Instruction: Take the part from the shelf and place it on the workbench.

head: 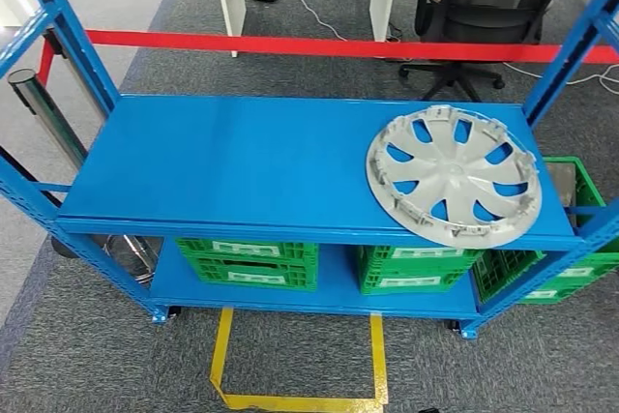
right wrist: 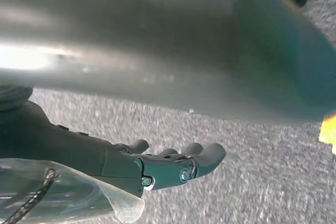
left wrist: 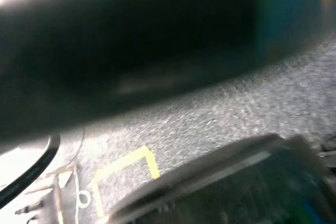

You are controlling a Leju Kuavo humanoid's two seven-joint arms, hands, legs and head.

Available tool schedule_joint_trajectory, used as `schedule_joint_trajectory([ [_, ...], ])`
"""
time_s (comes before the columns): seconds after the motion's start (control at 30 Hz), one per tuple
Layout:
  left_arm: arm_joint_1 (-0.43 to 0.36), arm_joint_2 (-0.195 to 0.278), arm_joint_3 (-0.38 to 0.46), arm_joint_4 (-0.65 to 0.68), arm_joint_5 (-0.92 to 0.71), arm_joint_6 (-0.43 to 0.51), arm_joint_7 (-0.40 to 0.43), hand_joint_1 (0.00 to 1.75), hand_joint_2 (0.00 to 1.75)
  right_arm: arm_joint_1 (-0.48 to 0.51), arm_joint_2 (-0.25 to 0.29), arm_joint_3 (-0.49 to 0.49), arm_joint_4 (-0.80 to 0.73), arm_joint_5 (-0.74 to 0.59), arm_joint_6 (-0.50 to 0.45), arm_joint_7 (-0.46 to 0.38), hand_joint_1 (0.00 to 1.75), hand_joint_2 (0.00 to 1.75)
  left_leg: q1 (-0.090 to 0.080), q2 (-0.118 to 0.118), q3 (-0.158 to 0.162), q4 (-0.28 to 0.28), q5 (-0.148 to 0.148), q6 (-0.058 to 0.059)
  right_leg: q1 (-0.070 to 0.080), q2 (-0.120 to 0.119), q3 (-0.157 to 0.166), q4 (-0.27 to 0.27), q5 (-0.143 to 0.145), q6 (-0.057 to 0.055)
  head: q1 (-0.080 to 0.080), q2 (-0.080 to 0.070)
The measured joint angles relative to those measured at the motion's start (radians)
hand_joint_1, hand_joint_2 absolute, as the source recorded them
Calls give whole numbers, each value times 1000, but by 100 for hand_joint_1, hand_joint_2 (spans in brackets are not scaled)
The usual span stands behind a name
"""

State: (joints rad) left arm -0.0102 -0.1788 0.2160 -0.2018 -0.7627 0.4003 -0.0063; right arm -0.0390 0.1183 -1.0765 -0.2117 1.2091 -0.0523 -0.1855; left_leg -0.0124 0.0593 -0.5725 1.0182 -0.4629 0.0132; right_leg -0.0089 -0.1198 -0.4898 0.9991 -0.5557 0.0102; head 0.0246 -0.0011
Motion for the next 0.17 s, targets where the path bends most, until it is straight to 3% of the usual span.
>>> schedule_joint_trajectory([
  [0.03,1,0,2,0,3,-2,3,0,175,-2,0,-6,0,-9,2,10,0,175,1,-2,2,-4,3,-1,1,-1,3,-3,1,-9,1,0],
  [0.07,2,0,4,0,8,-5,8,0,175,-3,0,-11,0,-20,5,19,0,175,1,-3,2,-5,3,-2,2,0,4,-6,2,-17,2,0],
  [0.17,4,2,8,0,30,-16,21,0,175,-2,-1,-4,-2,-57,13,34,0,175,0,-3,3,-6,-1,4,1,1,9,-13,5,-12,2,0],
])
